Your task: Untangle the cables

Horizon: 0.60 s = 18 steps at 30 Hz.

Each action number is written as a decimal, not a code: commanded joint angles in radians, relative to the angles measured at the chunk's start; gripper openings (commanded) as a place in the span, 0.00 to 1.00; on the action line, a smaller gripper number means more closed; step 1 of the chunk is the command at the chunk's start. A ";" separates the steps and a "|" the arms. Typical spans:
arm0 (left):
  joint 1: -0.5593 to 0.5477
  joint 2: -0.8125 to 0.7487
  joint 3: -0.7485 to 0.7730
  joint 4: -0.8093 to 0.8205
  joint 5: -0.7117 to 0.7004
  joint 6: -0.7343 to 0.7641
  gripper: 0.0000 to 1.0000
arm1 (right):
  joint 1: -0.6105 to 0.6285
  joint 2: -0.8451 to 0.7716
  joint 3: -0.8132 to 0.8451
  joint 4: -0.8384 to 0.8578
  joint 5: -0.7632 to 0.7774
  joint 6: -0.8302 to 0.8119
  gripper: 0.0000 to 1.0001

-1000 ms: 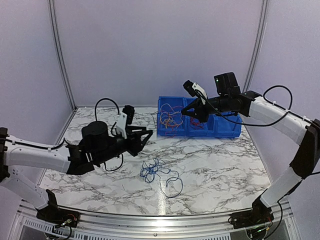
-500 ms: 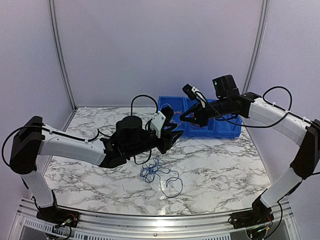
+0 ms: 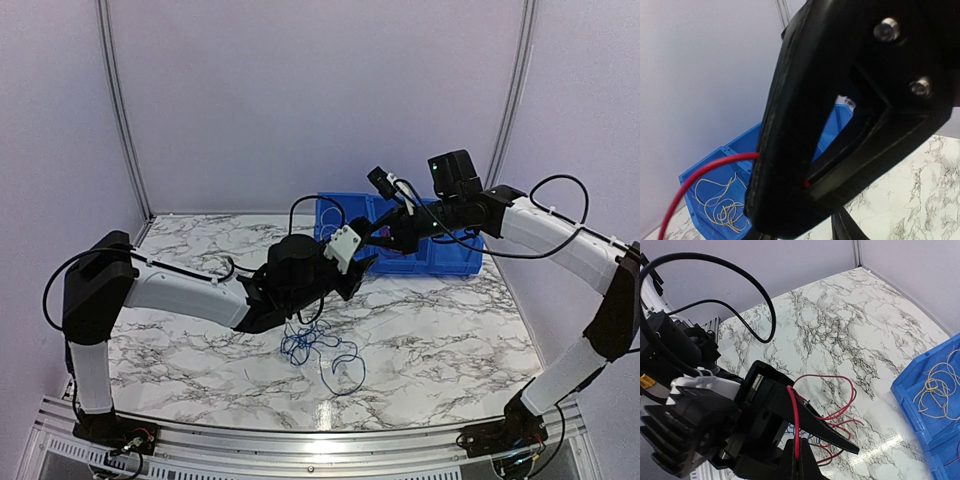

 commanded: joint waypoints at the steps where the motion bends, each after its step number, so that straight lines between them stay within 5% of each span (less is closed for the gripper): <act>1: 0.007 0.056 0.035 0.089 -0.070 0.029 0.28 | 0.009 -0.030 0.013 0.007 -0.041 0.018 0.00; 8: 0.009 0.141 0.016 0.142 -0.003 -0.048 0.04 | -0.021 -0.034 0.126 -0.029 -0.110 0.037 0.00; 18: -0.015 0.221 -0.036 0.202 0.018 -0.153 0.03 | -0.076 -0.022 0.344 -0.055 -0.160 0.074 0.00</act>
